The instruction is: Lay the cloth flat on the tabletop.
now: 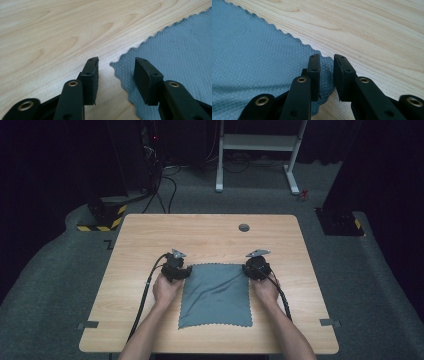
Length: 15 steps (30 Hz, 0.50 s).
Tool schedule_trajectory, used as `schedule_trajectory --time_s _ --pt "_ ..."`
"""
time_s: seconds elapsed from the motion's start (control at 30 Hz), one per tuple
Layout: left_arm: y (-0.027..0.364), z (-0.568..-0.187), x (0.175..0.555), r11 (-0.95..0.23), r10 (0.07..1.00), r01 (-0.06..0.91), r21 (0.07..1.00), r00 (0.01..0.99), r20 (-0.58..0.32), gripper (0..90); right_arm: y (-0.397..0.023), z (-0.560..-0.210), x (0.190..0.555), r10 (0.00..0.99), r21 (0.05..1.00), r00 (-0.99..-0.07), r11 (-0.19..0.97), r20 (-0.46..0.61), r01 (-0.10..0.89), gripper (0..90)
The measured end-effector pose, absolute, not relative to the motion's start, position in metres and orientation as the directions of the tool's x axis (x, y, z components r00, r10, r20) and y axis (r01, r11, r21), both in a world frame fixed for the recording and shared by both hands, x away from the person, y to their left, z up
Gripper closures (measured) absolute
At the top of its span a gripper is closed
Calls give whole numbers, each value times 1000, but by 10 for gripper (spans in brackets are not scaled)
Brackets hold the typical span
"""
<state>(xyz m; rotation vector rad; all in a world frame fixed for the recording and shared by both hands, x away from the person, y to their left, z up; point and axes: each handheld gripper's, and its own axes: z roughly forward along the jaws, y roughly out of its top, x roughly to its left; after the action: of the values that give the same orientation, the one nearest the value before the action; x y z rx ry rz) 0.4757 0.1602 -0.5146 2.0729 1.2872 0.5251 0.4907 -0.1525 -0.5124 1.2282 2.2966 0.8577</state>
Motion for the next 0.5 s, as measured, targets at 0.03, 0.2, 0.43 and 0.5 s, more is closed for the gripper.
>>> schedule_trajectory --time_s 0.03,0.2,0.43,0.5 --pt "160 -515 478 -318 900 649 691 437 3 562 -152 -513 491 843 674 -535 428 -58 602 770" --pt "157 -514 483 -327 894 653 683 448 0 650 -148 -511 493 830 657 -553 457 -73 600 843" --pt "152 -511 487 -353 873 666 658 487 -25 890 -148 -512 495 831 658 -552 454 -68 601 898" --pt "151 -510 489 -371 870 660 653 494 -6 896 -148 -511 495 828 659 -555 461 -79 594 899"
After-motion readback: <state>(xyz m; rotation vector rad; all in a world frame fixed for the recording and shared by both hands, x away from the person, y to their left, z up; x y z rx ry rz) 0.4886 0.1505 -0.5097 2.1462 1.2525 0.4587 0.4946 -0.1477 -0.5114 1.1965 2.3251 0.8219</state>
